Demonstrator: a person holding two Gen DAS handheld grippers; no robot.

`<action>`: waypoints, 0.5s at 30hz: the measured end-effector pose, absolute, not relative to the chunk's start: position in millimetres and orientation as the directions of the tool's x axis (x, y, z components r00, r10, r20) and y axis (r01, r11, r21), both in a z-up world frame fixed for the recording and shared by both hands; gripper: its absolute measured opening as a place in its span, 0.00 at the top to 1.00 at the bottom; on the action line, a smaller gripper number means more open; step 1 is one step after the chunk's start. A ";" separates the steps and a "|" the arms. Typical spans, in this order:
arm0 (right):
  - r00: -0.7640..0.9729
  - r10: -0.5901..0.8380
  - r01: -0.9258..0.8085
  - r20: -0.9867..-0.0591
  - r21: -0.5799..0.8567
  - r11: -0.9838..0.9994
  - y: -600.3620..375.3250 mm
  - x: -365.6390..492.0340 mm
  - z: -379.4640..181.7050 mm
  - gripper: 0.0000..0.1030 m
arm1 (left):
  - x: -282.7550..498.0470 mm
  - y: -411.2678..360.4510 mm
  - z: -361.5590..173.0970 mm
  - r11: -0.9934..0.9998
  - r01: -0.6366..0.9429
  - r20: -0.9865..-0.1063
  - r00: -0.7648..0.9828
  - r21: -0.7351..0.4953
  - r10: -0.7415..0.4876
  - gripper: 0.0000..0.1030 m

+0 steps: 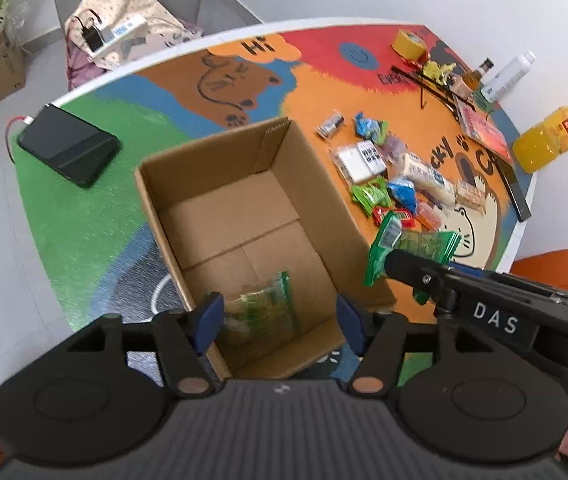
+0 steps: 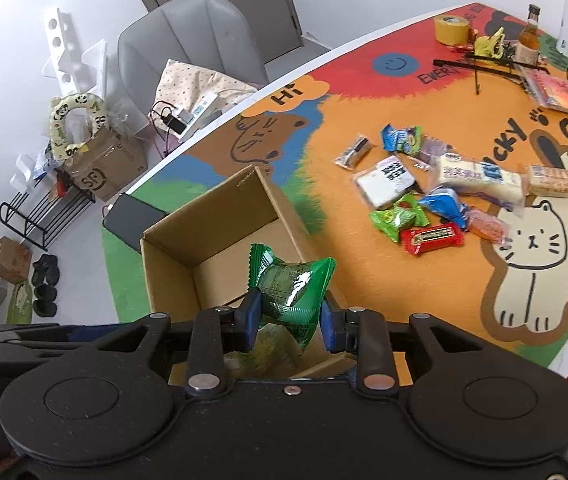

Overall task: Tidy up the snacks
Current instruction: 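Carry both green snacks to the cardboard box and release them inside, then grasp the green packet with the left tool while the right tool grasps the wafer bar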

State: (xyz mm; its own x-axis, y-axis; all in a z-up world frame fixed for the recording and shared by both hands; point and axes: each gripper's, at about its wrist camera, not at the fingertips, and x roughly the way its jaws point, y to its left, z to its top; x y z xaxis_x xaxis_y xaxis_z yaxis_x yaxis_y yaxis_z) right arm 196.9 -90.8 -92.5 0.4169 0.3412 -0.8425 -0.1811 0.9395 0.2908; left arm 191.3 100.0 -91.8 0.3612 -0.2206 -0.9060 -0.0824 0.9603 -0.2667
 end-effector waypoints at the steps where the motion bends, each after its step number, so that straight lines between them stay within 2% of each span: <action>1: 0.412 0.346 -0.182 -0.843 0.296 0.938 -89.8 197.1 -92.9 0.68 | 191.0 102.6 -90.1 0.959 -0.087 -0.904 0.367 -0.268 -0.220 0.36; 3: 0.405 0.354 -0.183 -0.843 0.304 0.935 -89.7 196.5 -93.5 0.65 | 190.6 108.0 -87.9 0.957 -0.103 -0.902 0.374 -0.270 -0.214 0.34; 15: 0.430 0.305 -0.111 -0.850 0.286 0.952 -133.3 190.5 -91.1 0.62 | 196.2 99.0 -85.5 0.968 -0.116 -0.913 0.374 -0.221 -0.163 0.19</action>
